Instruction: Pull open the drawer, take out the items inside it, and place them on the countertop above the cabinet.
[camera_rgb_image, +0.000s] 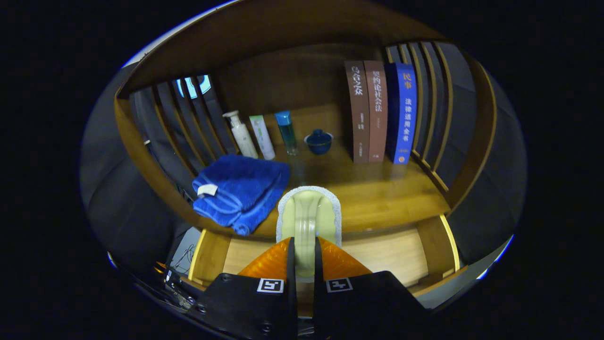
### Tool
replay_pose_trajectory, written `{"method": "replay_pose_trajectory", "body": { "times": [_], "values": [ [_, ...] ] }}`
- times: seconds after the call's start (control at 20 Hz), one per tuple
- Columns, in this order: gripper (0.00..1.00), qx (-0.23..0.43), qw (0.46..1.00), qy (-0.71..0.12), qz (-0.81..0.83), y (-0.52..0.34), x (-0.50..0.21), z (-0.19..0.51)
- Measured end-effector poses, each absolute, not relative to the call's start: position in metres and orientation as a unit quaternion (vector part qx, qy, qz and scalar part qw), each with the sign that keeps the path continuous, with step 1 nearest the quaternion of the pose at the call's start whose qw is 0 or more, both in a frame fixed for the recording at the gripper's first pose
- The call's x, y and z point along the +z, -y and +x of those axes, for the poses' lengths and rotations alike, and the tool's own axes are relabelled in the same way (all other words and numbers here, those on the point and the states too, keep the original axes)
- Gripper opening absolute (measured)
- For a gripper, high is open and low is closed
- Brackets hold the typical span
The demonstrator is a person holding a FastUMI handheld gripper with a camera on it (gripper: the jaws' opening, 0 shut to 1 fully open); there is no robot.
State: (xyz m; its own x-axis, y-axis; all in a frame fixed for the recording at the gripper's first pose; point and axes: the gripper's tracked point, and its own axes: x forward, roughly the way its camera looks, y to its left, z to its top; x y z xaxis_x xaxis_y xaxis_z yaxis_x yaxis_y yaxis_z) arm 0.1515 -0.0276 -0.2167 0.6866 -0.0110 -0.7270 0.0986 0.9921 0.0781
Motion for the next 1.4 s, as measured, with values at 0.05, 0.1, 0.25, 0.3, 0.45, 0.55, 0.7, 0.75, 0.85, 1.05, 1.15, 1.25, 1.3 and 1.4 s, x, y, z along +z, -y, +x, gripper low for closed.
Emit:
{"method": "replay_pose_trajectory", "body": {
  "times": [0.05,0.1,0.25,0.3,0.45,0.55,0.7,0.75,0.85,1.05,1.15,1.25,1.3,1.4],
  "values": [
    [0.18,-0.029,0.917,-0.394,0.055,0.028,-0.216,0.167],
    [0.18,-0.027,0.917,-0.395,0.054,0.028,-0.218,0.182],
    [0.18,-0.028,0.911,-0.407,0.049,0.03,-0.227,0.218],
    [0.18,-0.03,0.908,-0.415,0.046,0.035,-0.229,0.233],
    [0.18,-0.038,0.892,-0.448,0.039,0.043,-0.248,0.256],
    [0.18,-0.041,0.877,-0.477,0.04,0.048,-0.264,0.266],
    [0.18,-0.044,0.862,-0.504,0.036,0.052,-0.281,0.274],
    [0.18,-0.045,0.863,-0.502,0.033,0.053,-0.282,0.277],
    [0.18,-0.048,0.864,-0.5,0.03,0.053,-0.284,0.282],
    [0.52,-0.053,0.864,-0.499,0.04,0.055,-0.283,0.281],
    [0.76,-0.055,0.865,-0.497,0.042,0.054,-0.284,0.279],
    [0.99,-0.055,0.867,-0.493,0.043,0.053,-0.282,0.275],
    [1.0,-0.055,0.87,-0.487,0.044,0.052,-0.279,0.273],
    [1.0,-0.054,0.881,-0.467,0.045,0.049,-0.268,0.265]
  ]
}}
